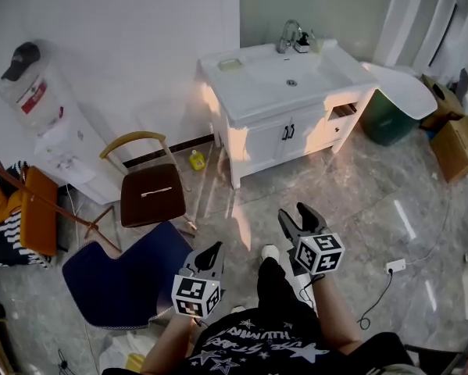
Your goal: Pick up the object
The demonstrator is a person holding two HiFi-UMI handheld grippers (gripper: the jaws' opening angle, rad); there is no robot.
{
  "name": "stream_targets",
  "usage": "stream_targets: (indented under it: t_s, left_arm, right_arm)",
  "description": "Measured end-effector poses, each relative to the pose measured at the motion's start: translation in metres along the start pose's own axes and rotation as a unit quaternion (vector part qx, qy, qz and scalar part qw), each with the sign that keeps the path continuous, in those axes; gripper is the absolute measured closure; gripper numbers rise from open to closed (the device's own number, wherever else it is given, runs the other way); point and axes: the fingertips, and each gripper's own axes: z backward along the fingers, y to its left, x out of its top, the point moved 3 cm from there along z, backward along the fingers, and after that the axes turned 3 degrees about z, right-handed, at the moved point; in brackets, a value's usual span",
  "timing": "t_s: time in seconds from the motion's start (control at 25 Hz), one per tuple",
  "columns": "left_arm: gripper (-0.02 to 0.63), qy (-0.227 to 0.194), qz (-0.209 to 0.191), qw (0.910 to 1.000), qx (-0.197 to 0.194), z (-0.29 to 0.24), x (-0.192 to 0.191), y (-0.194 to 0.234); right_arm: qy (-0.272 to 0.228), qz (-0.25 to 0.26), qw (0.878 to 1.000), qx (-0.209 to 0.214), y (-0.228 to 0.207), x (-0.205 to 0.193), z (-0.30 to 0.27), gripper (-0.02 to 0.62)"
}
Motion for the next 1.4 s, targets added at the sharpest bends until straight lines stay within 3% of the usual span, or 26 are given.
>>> stream_targets:
  t_s: [0.64, 1.0, 1.4]
  left_arm:
    - [0.589, -0.002, -0.009, 0.9979, 0.063, -0.234, 0.117, 0.010]
    - [0.589, -0.010, -0.010, 0.9949, 0.100, -0.281, 0.151, 0.022]
    - [0.589, -0.031, -0.007, 0.9926, 0.117, -0.325, 0.185, 0.088]
  right_arm:
    - [0.000, -0.012, 0.998, 0.057, -0.194, 0.112, -0.180, 0.350]
    - [0.017, -0.014, 0.996, 0.089, -0.222, 0.127, -0.224, 0.350]
    - [0.017, -0.002, 0.996, 0.086, -0.227, 0.151, -0.291, 0.350]
